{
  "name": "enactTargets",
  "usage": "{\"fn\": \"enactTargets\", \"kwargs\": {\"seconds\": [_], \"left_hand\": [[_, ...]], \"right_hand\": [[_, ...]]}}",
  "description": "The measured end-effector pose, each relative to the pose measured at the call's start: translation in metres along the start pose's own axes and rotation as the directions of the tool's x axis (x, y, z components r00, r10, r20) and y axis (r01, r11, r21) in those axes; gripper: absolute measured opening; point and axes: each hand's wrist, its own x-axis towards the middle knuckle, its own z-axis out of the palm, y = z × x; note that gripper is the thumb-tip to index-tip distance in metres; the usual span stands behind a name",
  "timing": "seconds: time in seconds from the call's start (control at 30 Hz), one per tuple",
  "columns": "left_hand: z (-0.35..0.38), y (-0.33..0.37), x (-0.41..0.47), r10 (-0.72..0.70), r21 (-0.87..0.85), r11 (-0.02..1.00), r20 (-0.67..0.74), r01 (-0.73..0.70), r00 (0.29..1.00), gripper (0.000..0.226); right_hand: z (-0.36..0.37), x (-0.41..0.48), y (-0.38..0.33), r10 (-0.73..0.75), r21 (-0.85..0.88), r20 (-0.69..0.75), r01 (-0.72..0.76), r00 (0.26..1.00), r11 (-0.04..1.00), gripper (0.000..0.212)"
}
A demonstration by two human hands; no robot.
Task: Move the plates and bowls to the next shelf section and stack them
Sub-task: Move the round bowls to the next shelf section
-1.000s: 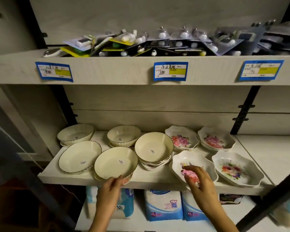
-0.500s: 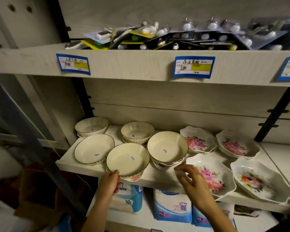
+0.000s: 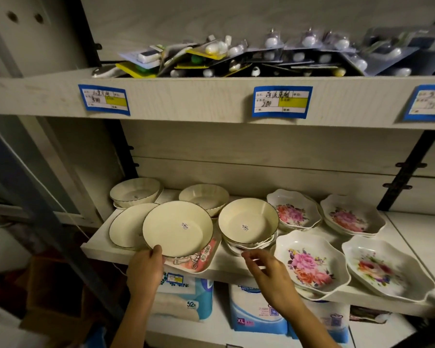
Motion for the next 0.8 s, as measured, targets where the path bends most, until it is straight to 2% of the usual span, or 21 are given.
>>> {"fn": "enactTargets", "kwargs": {"seconds": [0.07,0.13,0.23,0.33,0.4,0.57,0.67,0.73,0.8], "left_hand": [[-0.012,0.017,-0.009,0.09,-0.028,0.995,-0.031,-0.091,0.995,0.042],[-0.018,0.034,-0.017,0.113,-0.129,0.985,0.003,-0.111,0.994,0.04],[-0.016,0.055,-0.029,0.141,-0.251,0.963,0.173,-0.095,0.975,0.041],[-0.005,0.071,-0.045,0.165,-0.3,0.952,0.345,-0.057,0.924,0.038],[0.004,0.08,-0.058,0.155,-0.327,0.945,0.436,-0.004,0.887,0.038],[0.021,0.085,-0.076,0.167,-0.322,0.946,0.534,0.017,0.829,0.034],[0.026,0.085,-0.081,0.205,-0.337,0.942,0.591,0.007,0.78,0.033],[0.029,0.085,-0.083,0.183,-0.345,0.935,0.662,0.08,0.726,0.039],[0.033,0.086,-0.076,0.072,-0.293,0.931,0.733,0.219,0.676,0.048]], "right_hand": [[-0.004,-0.003,-0.014,0.066,0.158,0.024,-0.069,0.998,0.985,0.013],[-0.013,-0.007,-0.027,0.139,0.344,0.065,-0.153,0.988,0.926,0.019],[-0.03,-0.014,-0.043,0.207,0.494,0.106,-0.232,0.973,0.838,0.021],[-0.044,-0.016,-0.048,0.258,0.576,0.109,-0.273,0.96,0.771,0.035],[-0.054,-0.018,-0.047,0.303,0.571,0.094,-0.3,0.948,0.764,0.039],[-0.07,-0.026,-0.04,0.361,0.418,0.022,-0.336,0.932,0.844,0.014],[-0.073,-0.026,-0.028,0.391,0.323,-0.047,-0.356,0.919,0.877,0.014],[-0.079,-0.027,-0.021,0.432,0.357,-0.098,-0.373,0.897,0.856,0.018],[-0.088,-0.03,-0.013,0.464,0.395,-0.135,-0.382,0.875,0.836,0.019]]}}
